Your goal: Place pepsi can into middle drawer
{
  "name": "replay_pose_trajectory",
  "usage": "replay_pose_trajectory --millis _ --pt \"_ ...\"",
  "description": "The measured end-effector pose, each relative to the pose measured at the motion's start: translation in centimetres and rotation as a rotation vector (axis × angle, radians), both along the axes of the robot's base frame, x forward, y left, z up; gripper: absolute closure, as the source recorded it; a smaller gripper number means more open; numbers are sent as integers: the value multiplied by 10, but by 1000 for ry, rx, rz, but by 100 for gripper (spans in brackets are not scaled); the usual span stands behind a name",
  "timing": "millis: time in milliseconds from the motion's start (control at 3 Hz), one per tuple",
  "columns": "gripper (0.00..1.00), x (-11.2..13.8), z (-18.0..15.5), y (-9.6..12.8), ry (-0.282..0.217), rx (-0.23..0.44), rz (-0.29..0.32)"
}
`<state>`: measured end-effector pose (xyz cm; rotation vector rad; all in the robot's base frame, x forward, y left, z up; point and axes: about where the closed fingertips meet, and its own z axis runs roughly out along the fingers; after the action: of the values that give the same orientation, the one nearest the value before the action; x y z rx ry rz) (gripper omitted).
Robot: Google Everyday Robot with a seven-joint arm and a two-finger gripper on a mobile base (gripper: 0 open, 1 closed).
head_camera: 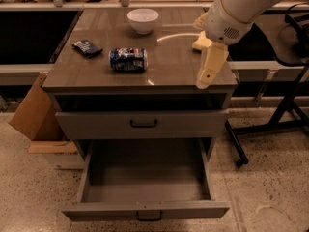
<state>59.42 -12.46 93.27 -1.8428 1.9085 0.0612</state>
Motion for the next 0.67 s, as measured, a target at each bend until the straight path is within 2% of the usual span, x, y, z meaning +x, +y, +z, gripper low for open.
replay_pose_trajectory --millis 667 --pt "0 47 -2 35 1 17 88"
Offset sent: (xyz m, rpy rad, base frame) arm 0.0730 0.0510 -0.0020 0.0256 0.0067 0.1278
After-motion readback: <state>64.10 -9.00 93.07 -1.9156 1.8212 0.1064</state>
